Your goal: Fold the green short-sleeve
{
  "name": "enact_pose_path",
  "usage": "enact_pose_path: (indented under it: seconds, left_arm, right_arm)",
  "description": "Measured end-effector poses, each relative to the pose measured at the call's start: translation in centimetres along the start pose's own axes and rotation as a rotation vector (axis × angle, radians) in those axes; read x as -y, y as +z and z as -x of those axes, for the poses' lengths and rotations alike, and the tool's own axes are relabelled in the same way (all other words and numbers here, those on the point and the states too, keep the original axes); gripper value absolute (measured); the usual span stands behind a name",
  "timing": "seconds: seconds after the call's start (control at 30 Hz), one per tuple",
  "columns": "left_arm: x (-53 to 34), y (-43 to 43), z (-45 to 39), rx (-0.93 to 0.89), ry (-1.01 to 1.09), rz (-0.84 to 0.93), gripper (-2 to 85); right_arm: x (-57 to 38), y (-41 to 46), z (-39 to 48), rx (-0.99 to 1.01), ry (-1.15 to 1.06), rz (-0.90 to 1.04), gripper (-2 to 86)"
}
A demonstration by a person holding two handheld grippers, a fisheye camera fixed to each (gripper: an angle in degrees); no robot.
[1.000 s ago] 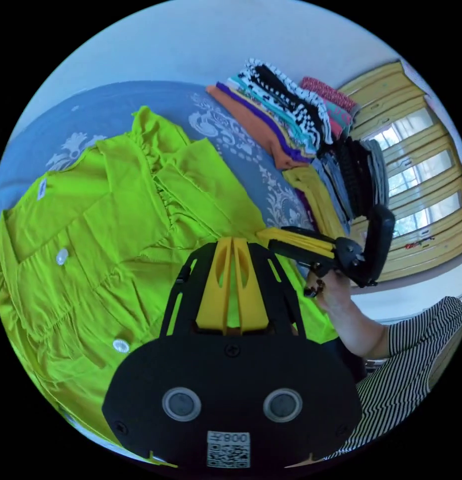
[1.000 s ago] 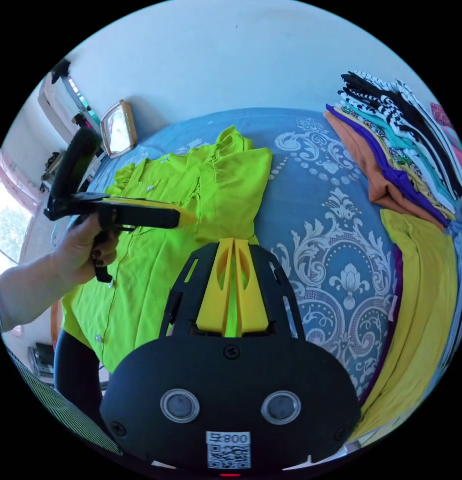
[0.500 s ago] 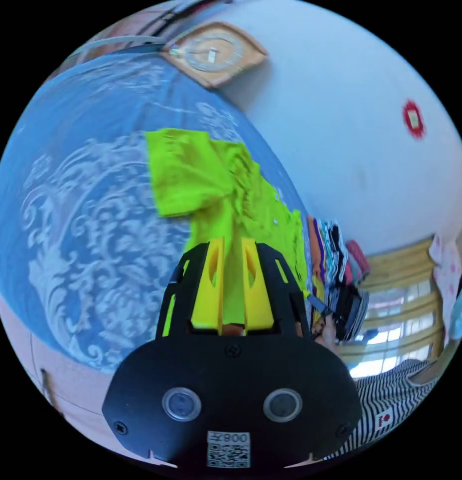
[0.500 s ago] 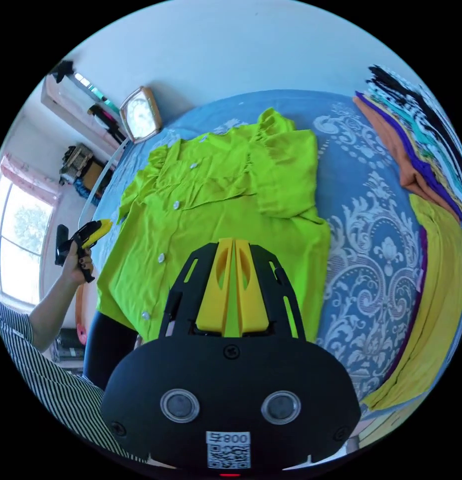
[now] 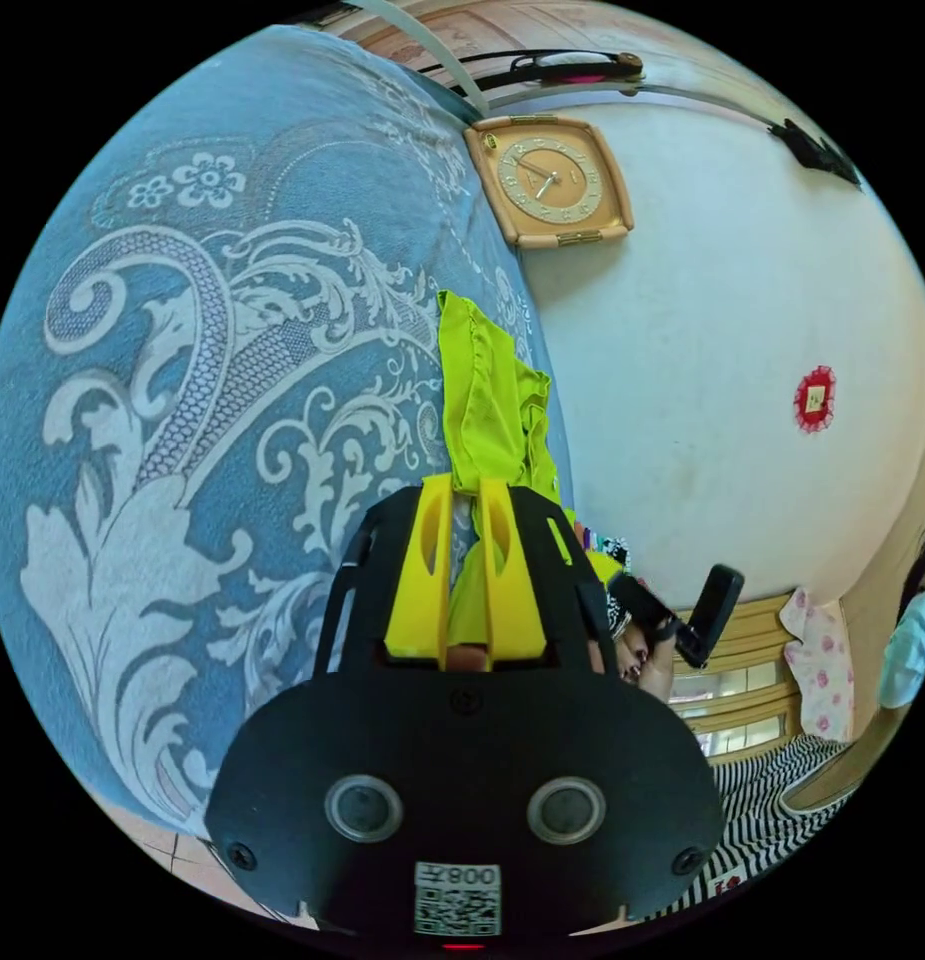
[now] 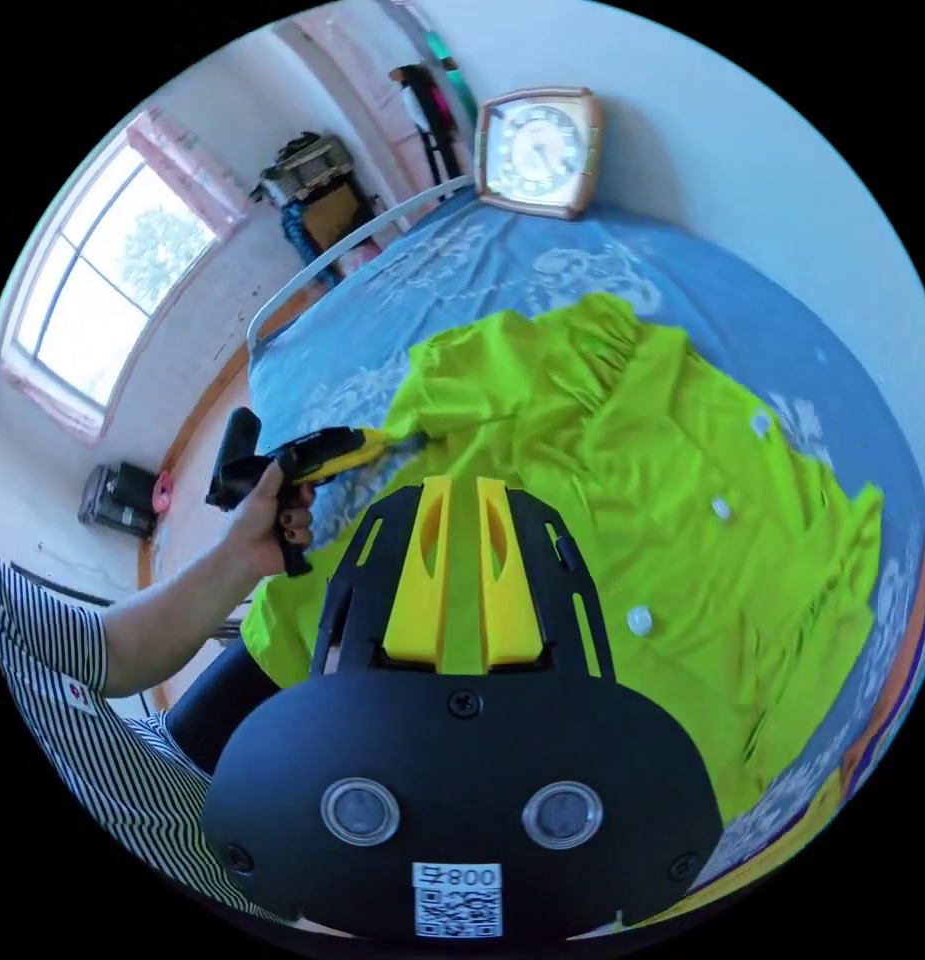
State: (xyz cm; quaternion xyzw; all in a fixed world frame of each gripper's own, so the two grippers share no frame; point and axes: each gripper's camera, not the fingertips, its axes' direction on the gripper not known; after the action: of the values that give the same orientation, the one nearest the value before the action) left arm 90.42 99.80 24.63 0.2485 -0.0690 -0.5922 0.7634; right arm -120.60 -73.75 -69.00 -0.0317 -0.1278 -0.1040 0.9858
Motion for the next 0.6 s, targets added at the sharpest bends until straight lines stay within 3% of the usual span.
enact_pose_path:
  seconds: [0.3,0.6]
  left_arm:
    - [-1.1,-0.9,6.0,0.025,0.062,-0.003,1.8]
    - [-1.6,-0.8,8.5,0.058,0.133,0.019,1.4]
  right_arm:
    - [23.1,10.4,12.0,-0.128,-0.217,0.073,7.4]
    - [32.6,21.1,17.6,-0.274,-0.29,0.184,7.1]
